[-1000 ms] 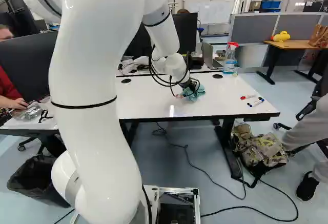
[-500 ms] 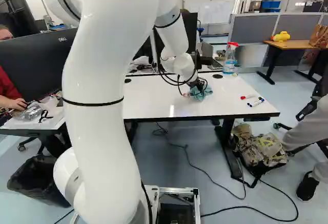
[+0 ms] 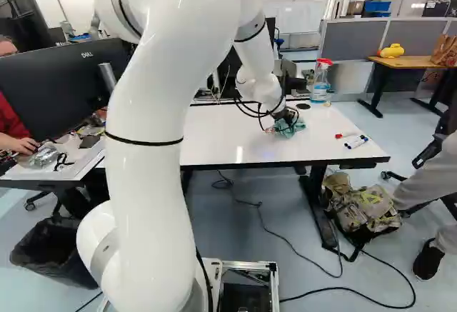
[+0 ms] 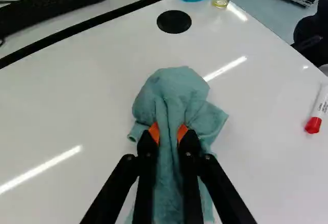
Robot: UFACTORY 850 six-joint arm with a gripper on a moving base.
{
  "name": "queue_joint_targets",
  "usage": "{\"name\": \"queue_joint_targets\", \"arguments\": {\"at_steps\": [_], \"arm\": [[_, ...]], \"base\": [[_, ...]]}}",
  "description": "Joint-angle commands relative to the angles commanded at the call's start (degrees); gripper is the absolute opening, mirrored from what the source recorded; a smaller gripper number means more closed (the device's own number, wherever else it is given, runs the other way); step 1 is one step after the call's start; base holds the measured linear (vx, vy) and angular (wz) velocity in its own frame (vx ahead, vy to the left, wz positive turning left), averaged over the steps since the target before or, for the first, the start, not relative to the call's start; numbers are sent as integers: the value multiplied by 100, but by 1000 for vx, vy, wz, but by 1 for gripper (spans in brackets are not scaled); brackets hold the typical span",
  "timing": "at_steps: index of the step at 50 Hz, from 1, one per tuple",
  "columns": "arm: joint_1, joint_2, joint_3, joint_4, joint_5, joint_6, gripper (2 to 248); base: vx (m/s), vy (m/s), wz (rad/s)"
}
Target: Clean the table with the green towel
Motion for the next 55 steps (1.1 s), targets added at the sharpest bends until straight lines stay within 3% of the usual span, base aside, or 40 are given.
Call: {"name": "queue_joint_targets", "arguments": {"at_steps": [18,29,55], "arm": [[-126,-438,-586,0,0,0,55],[-70,-667,-898,0,0,0,55],[-57,-592,-877,0,0,0,55]], "base": [[0,0,0],[0,0,0],[0,0,0]]}}
